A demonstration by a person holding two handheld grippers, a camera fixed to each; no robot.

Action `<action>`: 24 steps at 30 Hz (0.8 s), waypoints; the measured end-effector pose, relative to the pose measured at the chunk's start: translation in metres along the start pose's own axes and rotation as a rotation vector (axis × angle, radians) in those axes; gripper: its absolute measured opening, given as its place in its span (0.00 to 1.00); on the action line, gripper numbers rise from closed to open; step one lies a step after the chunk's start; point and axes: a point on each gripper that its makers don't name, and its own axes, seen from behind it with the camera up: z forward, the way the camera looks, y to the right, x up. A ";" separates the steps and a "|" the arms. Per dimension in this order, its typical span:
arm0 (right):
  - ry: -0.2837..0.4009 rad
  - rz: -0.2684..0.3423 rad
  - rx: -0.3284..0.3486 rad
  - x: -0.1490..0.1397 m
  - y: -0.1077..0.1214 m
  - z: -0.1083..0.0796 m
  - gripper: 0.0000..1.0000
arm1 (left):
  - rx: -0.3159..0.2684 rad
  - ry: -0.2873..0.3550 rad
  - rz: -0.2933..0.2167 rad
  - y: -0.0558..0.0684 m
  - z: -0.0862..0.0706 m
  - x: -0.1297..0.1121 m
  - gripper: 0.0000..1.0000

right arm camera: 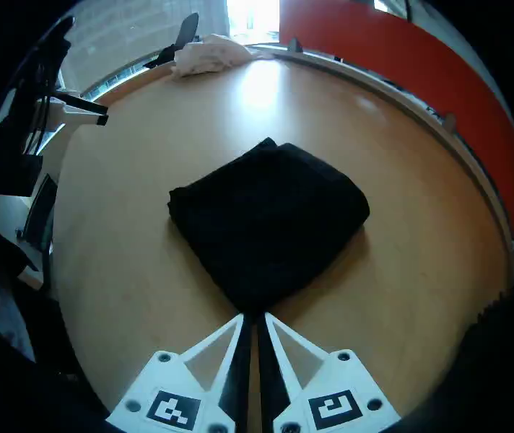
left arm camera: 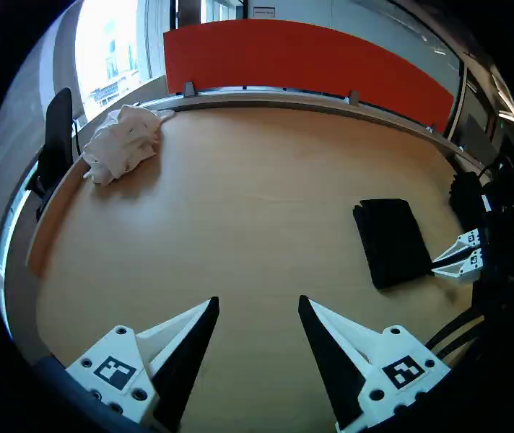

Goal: Fold towel

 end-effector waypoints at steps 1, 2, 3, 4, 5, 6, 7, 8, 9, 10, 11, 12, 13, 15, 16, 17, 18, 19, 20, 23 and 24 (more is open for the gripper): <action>0.001 0.001 -0.001 0.001 0.000 -0.001 0.05 | 0.000 0.000 0.000 0.000 0.000 0.000 0.81; 0.002 0.001 -0.002 0.002 0.001 -0.002 0.05 | -0.001 0.000 0.000 0.000 0.000 -0.001 0.81; 0.005 0.001 -0.004 0.004 0.001 -0.003 0.05 | -0.001 0.000 0.000 0.000 0.001 -0.001 0.81; 0.008 0.000 -0.005 0.006 0.001 -0.005 0.05 | -0.002 0.000 0.000 0.000 0.001 -0.001 0.81; 0.012 -0.002 -0.007 0.008 0.001 -0.006 0.05 | -0.002 0.000 0.000 0.000 0.001 -0.001 0.81; 0.017 -0.004 -0.008 0.011 0.002 -0.008 0.05 | -0.003 0.000 0.001 -0.001 0.001 -0.001 0.81; 0.022 -0.007 -0.010 0.014 0.002 -0.010 0.05 | -0.003 0.001 0.001 -0.001 0.001 -0.001 0.81; 0.026 -0.010 -0.012 0.017 0.002 -0.012 0.05 | -0.004 0.001 0.001 0.000 0.001 -0.001 0.81; 0.032 -0.014 -0.014 0.021 0.003 -0.014 0.05 | -0.004 0.002 0.002 0.000 0.002 -0.002 0.81; 0.038 -0.017 -0.016 0.025 0.003 -0.016 0.05 | -0.004 0.003 0.002 0.000 0.002 -0.002 0.81; 0.044 -0.021 -0.019 0.028 0.003 -0.017 0.05 | -0.005 0.003 0.001 0.000 0.002 -0.002 0.81; 0.051 -0.025 -0.021 0.033 0.004 -0.020 0.05 | -0.005 0.004 0.001 0.000 0.002 -0.002 0.81; 0.058 -0.028 -0.023 0.038 0.005 -0.022 0.05 | -0.005 0.006 0.000 0.000 0.002 -0.002 0.81; 0.073 -0.035 -0.027 0.048 0.006 -0.026 0.05 | -0.006 0.009 -0.001 0.000 0.001 -0.002 0.81; 0.080 -0.039 -0.030 0.053 0.007 -0.029 0.05 | -0.006 0.010 -0.002 0.000 0.001 -0.001 0.81; 0.088 -0.043 -0.032 0.058 0.008 -0.031 0.05 | -0.006 0.011 -0.002 0.001 0.001 -0.001 0.81; 0.096 -0.048 -0.035 0.064 0.010 -0.034 0.05 | -0.007 0.013 -0.003 0.001 0.000 -0.001 0.81; 0.104 -0.054 -0.038 0.070 0.011 -0.037 0.05 | -0.007 0.015 -0.003 0.000 0.000 0.000 0.81; 0.111 -0.059 -0.042 0.076 0.012 -0.039 0.05 | -0.008 0.017 -0.003 0.000 0.000 0.001 0.81; 0.141 -0.077 -0.051 0.096 0.015 -0.048 0.05 | -0.007 0.024 -0.002 0.000 -0.002 0.003 0.81; 0.154 -0.084 -0.054 0.104 0.016 -0.052 0.05 | -0.007 0.027 -0.001 0.000 -0.003 0.004 0.81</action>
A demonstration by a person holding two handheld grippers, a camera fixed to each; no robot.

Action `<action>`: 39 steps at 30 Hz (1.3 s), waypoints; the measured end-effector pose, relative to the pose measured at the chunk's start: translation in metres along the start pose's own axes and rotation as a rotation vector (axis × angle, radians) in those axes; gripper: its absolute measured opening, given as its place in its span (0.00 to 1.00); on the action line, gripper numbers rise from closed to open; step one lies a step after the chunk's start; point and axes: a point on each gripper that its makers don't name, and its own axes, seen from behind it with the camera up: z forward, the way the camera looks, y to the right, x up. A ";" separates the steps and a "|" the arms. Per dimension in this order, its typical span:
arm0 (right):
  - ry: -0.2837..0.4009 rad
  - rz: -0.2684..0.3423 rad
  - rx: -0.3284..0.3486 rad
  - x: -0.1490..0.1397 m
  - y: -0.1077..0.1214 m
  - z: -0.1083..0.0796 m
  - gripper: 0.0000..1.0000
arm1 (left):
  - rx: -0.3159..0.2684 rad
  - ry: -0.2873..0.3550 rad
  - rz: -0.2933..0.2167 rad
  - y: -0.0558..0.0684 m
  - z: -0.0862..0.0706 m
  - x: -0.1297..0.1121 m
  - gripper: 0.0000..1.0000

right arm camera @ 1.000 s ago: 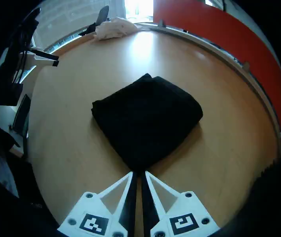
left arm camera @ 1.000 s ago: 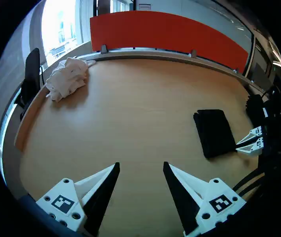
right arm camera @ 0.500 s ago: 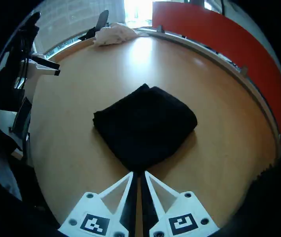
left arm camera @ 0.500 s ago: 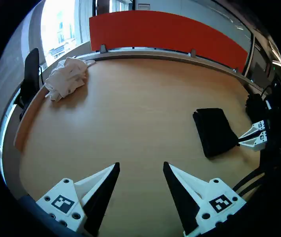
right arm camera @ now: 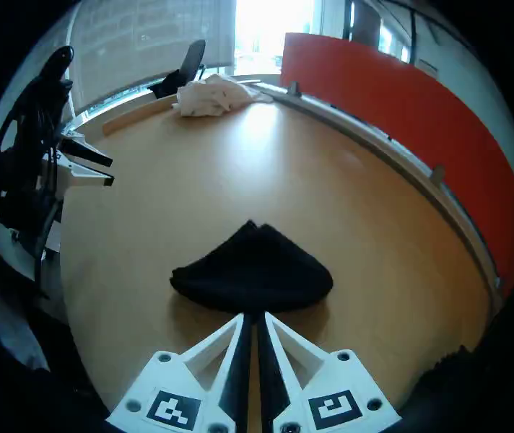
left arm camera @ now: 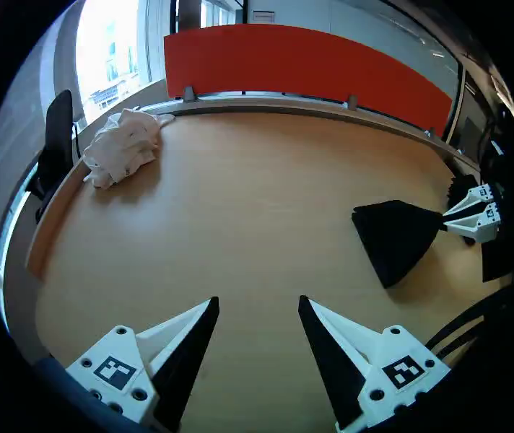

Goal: Fold towel

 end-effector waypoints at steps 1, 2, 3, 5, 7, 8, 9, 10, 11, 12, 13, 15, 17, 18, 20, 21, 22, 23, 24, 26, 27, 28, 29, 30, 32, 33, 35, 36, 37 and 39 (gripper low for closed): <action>0.014 -0.005 0.000 0.008 0.001 -0.002 0.05 | 0.000 0.003 0.001 0.000 -0.001 0.001 0.81; 0.027 -0.010 0.000 0.016 0.001 -0.005 0.05 | -0.001 0.005 0.002 0.000 -0.002 0.002 0.81; 0.042 -0.015 0.000 0.025 0.002 -0.008 0.05 | -0.001 0.008 0.002 0.000 -0.003 0.003 0.81; 0.071 -0.023 -0.002 0.042 0.003 -0.013 0.05 | -0.001 0.012 0.004 0.000 -0.004 0.004 0.81; 0.100 -0.033 -0.005 0.058 0.005 -0.020 0.05 | -0.003 0.017 0.004 0.001 -0.006 0.006 0.81; 0.113 -0.038 -0.006 0.066 0.006 -0.023 0.05 | -0.003 0.020 0.005 0.001 -0.007 0.007 0.81; 0.127 -0.043 -0.008 0.074 0.007 -0.026 0.05 | -0.004 0.023 0.005 0.002 -0.008 0.008 0.81; 0.138 -0.048 -0.011 0.081 0.008 -0.029 0.05 | -0.005 0.025 0.005 0.003 -0.008 0.009 0.81; 0.148 -0.052 -0.013 0.087 0.008 -0.032 0.05 | -0.006 0.027 0.005 0.003 -0.009 0.010 0.81; 0.159 -0.057 -0.015 0.093 0.010 -0.036 0.05 | -0.008 0.030 0.006 0.004 -0.009 0.011 0.81; 0.166 -0.060 -0.018 0.098 0.011 -0.039 0.05 | -0.010 0.032 0.007 0.005 -0.010 0.012 0.81; 0.182 -0.064 -0.024 0.107 0.013 -0.045 0.05 | -0.013 0.037 0.009 0.007 -0.011 0.014 0.81; 0.192 -0.066 -0.032 0.113 0.017 -0.051 0.05 | -0.016 0.041 0.012 0.009 -0.012 0.016 0.81; 0.197 -0.067 -0.037 0.115 0.019 -0.054 0.05 | -0.018 0.043 0.013 0.010 -0.012 0.016 0.81; 0.201 -0.067 -0.046 0.117 0.023 -0.059 0.05 | -0.021 0.047 0.015 0.012 -0.013 0.017 0.81; 0.203 -0.066 -0.051 0.118 0.025 -0.062 0.05 | -0.023 0.048 0.016 0.012 -0.014 0.018 0.81; 0.203 -0.063 -0.054 0.118 0.027 -0.064 0.05 | -0.025 0.050 0.016 0.013 -0.014 0.019 0.81; 0.204 -0.060 -0.057 0.118 0.030 -0.066 0.05 | -0.026 0.051 0.016 0.014 -0.014 0.019 0.81; 0.205 -0.056 -0.060 0.118 0.032 -0.068 0.05 | -0.027 0.052 0.017 0.014 -0.014 0.019 0.81; 0.205 -0.048 -0.063 0.118 0.037 -0.071 0.05 | -0.029 0.053 0.019 0.015 -0.015 0.020 0.81; 0.205 -0.044 -0.065 0.118 0.040 -0.073 0.05 | -0.029 0.053 0.020 0.015 -0.015 0.020 0.81; 0.206 -0.043 -0.069 0.119 0.043 -0.075 0.05 | -0.029 0.053 0.022 0.015 -0.015 0.020 0.81; 0.206 -0.042 -0.072 0.119 0.046 -0.077 0.05 | -0.028 0.052 0.023 0.015 -0.015 0.019 0.81; 0.207 -0.040 -0.076 0.119 0.049 -0.079 0.05 | -0.028 0.052 0.025 0.015 -0.015 0.019 0.81; 0.208 -0.037 -0.081 0.119 0.055 -0.084 0.05 | -0.028 0.050 0.027 0.015 -0.015 0.019 0.81; 0.208 -0.034 -0.084 0.119 0.059 -0.086 0.05 | -0.029 0.050 0.027 0.015 -0.015 0.018 0.81; 0.210 -0.028 -0.091 0.120 0.067 -0.090 0.05 | -0.030 0.050 0.027 0.016 -0.015 0.018 0.81; 0.210 -0.024 -0.095 0.120 0.071 -0.093 0.05 | -0.030 0.050 0.028 0.016 -0.015 0.019 0.81; 0.210 -0.021 -0.099 0.119 0.076 -0.095 0.05 | -0.030 0.050 0.028 0.016 -0.015 0.019 0.81; 0.208 -0.013 -0.108 0.118 0.085 -0.100 0.05 | -0.030 0.051 0.029 0.016 -0.015 0.020 0.81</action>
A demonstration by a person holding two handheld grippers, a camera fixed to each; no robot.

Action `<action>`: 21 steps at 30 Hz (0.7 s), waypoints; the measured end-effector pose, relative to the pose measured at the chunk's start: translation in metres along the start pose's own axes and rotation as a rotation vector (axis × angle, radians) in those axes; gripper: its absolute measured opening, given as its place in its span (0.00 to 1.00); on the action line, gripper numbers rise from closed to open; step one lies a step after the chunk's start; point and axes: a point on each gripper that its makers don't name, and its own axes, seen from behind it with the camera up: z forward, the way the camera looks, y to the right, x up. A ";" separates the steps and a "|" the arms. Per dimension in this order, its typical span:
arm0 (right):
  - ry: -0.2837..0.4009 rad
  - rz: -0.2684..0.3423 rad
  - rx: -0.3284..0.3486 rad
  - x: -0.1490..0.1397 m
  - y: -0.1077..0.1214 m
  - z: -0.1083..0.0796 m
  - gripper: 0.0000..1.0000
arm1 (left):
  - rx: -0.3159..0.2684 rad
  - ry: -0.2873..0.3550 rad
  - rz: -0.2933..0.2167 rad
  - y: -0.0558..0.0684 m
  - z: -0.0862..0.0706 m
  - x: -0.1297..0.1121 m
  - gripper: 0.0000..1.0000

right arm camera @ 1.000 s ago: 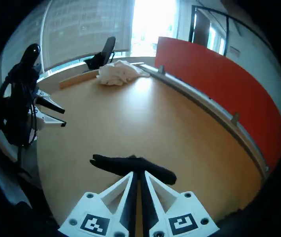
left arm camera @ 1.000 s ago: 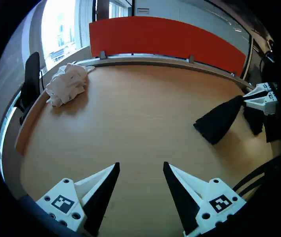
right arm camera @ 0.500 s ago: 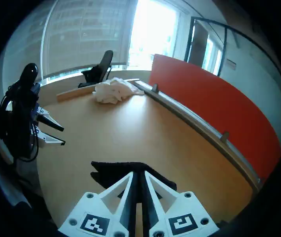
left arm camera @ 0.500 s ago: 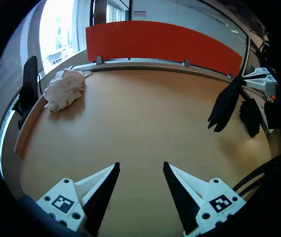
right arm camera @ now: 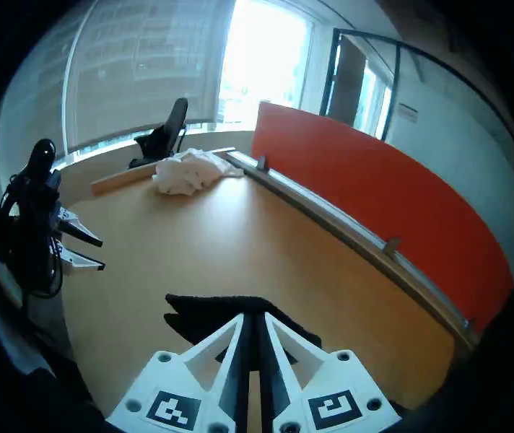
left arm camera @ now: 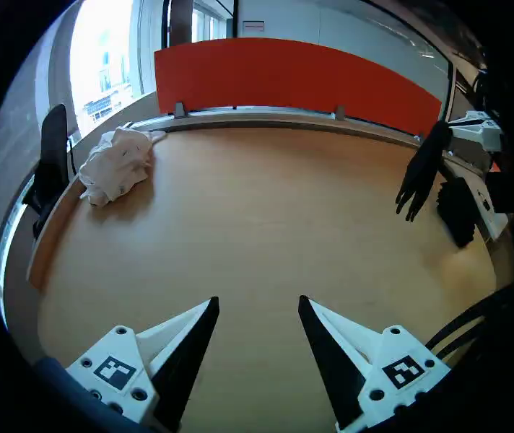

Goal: Fold towel

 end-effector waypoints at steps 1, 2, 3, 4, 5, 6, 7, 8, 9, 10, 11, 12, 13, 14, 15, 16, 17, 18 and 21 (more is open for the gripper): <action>-0.001 0.005 -0.004 -0.001 0.005 -0.002 0.05 | 0.000 0.001 0.001 0.000 0.000 0.000 0.81; -0.003 0.011 -0.007 -0.001 0.009 -0.004 0.05 | 0.001 0.001 0.002 0.000 0.000 0.001 0.81; -0.004 0.016 -0.011 -0.002 0.015 -0.006 0.05 | 0.001 0.001 0.003 0.000 0.000 0.001 0.81; -0.005 0.021 -0.015 -0.003 0.019 -0.008 0.05 | 0.002 0.001 0.004 0.000 0.000 0.001 0.81; -0.006 0.026 -0.018 -0.003 0.024 -0.010 0.05 | 0.002 0.001 0.005 0.000 0.000 0.002 0.81; -0.007 0.031 -0.022 -0.004 0.029 -0.012 0.05 | 0.003 0.001 0.006 0.000 0.000 0.002 0.81; -0.009 0.033 -0.027 -0.005 0.034 -0.014 0.05 | 0.003 0.000 0.007 0.000 0.000 0.002 0.81; -0.011 0.036 -0.032 -0.007 0.039 -0.016 0.05 | 0.003 0.000 0.008 0.000 0.001 0.002 0.81; -0.014 0.038 -0.039 -0.008 0.045 -0.018 0.05 | 0.003 0.000 0.009 0.000 0.001 0.002 0.81; -0.018 0.040 -0.047 -0.011 0.051 -0.020 0.05 | 0.004 -0.001 0.009 0.000 0.001 0.002 0.81; -0.023 0.042 -0.055 -0.013 0.057 -0.022 0.05 | 0.004 -0.001 0.009 0.000 0.001 0.002 0.81; -0.027 0.044 -0.063 -0.015 0.063 -0.024 0.05 | 0.005 -0.001 0.010 0.000 0.001 0.002 0.81; -0.030 0.049 -0.069 -0.017 0.068 -0.026 0.05 | 0.005 -0.002 0.010 0.000 0.001 0.003 0.81; -0.032 0.053 -0.076 -0.019 0.074 -0.028 0.05 | 0.006 -0.002 0.010 0.000 0.001 0.003 0.81; -0.035 0.058 -0.083 -0.021 0.080 -0.030 0.05 | 0.006 -0.003 0.010 0.000 0.002 0.003 0.81; -0.037 0.061 -0.090 -0.023 0.085 -0.032 0.05 | 0.006 -0.003 0.011 0.000 0.002 0.003 0.81; -0.038 0.064 -0.096 -0.024 0.090 -0.034 0.05 | 0.007 -0.004 0.011 0.000 0.002 0.003 0.81; -0.041 0.068 -0.103 -0.026 0.095 -0.037 0.05 | 0.007 -0.005 0.012 0.000 0.003 0.003 0.81; -0.053 0.073 -0.123 -0.034 0.111 -0.044 0.05 | 0.009 -0.007 0.015 0.000 0.004 0.004 0.81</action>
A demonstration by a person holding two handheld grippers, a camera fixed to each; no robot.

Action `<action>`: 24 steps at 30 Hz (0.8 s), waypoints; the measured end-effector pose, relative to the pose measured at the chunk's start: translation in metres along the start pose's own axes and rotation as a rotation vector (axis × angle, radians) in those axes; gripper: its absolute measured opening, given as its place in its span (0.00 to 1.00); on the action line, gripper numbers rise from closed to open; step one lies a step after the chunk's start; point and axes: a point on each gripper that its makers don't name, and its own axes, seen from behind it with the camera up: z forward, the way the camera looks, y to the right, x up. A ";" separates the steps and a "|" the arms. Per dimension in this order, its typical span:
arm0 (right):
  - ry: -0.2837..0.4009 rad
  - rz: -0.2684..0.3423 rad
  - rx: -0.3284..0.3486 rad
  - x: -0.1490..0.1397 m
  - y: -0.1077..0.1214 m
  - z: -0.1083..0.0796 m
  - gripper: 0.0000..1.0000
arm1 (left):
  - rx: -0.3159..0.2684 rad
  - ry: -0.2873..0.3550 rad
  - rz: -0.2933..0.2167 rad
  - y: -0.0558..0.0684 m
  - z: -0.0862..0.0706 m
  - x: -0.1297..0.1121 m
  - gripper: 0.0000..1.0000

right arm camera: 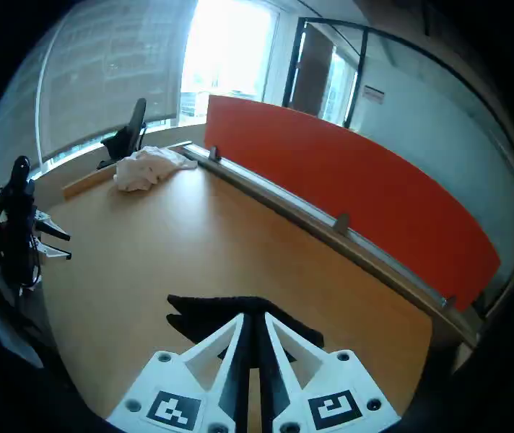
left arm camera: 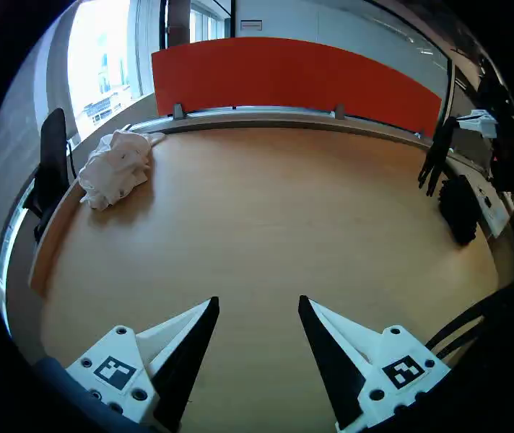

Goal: Fold towel

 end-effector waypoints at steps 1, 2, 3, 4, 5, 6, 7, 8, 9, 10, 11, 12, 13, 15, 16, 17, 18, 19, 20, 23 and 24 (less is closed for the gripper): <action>-0.004 0.001 -0.006 -0.002 0.005 -0.001 0.05 | 0.000 -0.001 0.001 0.000 0.000 0.000 0.81; -0.008 0.003 -0.013 -0.004 0.011 -0.003 0.05 | 0.001 -0.001 0.002 0.001 0.001 0.001 0.81; -0.012 0.004 -0.020 -0.006 0.017 -0.004 0.05 | 0.001 -0.002 0.002 0.001 0.001 0.001 0.81; -0.015 0.007 -0.027 -0.007 0.023 -0.005 0.05 | 0.001 -0.003 0.003 0.001 0.001 0.001 0.81; -0.018 0.009 -0.034 -0.009 0.029 -0.007 0.05 | 0.001 -0.003 0.003 0.001 0.002 0.001 0.81; -0.021 0.012 -0.041 -0.010 0.035 -0.008 0.05 | 0.002 -0.004 0.004 0.001 0.002 0.001 0.81; -0.022 0.015 -0.048 -0.011 0.041 -0.009 0.05 | 0.002 -0.005 0.004 0.002 0.002 0.002 0.81; -0.024 0.018 -0.055 -0.012 0.046 -0.010 0.05 | 0.003 -0.006 0.005 0.002 0.003 0.002 0.81; -0.026 0.021 -0.063 -0.013 0.052 -0.012 0.05 | 0.004 -0.007 0.005 0.002 0.003 0.002 0.81; -0.027 0.024 -0.070 -0.014 0.058 -0.013 0.05 | 0.005 -0.007 0.006 0.002 0.003 0.002 0.81; -0.029 0.027 -0.077 -0.015 0.063 -0.014 0.05 | 0.005 -0.008 0.006 0.002 0.003 0.003 0.81; -0.031 0.030 -0.084 -0.016 0.069 -0.015 0.05 | 0.006 -0.009 0.006 0.003 0.004 0.003 0.81; -0.033 0.033 -0.090 -0.017 0.073 -0.015 0.05 | 0.006 -0.009 0.006 0.003 0.004 0.003 0.81; -0.039 0.040 -0.102 -0.020 0.083 -0.017 0.05 | 0.008 -0.011 0.006 0.004 0.004 0.002 0.81; -0.042 0.043 -0.106 -0.022 0.088 -0.018 0.05 | 0.008 -0.012 0.006 0.004 0.005 0.002 0.81; -0.046 0.045 -0.111 -0.024 0.092 -0.019 0.05 | 0.009 -0.013 0.006 0.005 0.005 0.002 0.81; -0.050 0.048 -0.116 -0.026 0.096 -0.019 0.05 | 0.010 -0.014 0.006 0.005 0.005 0.002 0.81; -0.053 0.049 -0.120 -0.027 0.100 -0.020 0.05 | 0.010 -0.014 0.006 0.005 0.005 0.002 0.81; -0.056 0.050 -0.124 -0.029 0.103 -0.020 0.05 | 0.011 -0.015 0.007 0.006 0.005 0.003 0.81; -0.067 0.053 -0.135 -0.034 0.114 -0.022 0.05 | 0.013 -0.016 0.008 0.007 0.006 0.004 0.81; -0.070 0.054 -0.139 -0.035 0.118 -0.023 0.05 | 0.014 -0.016 0.008 0.007 0.006 0.004 0.81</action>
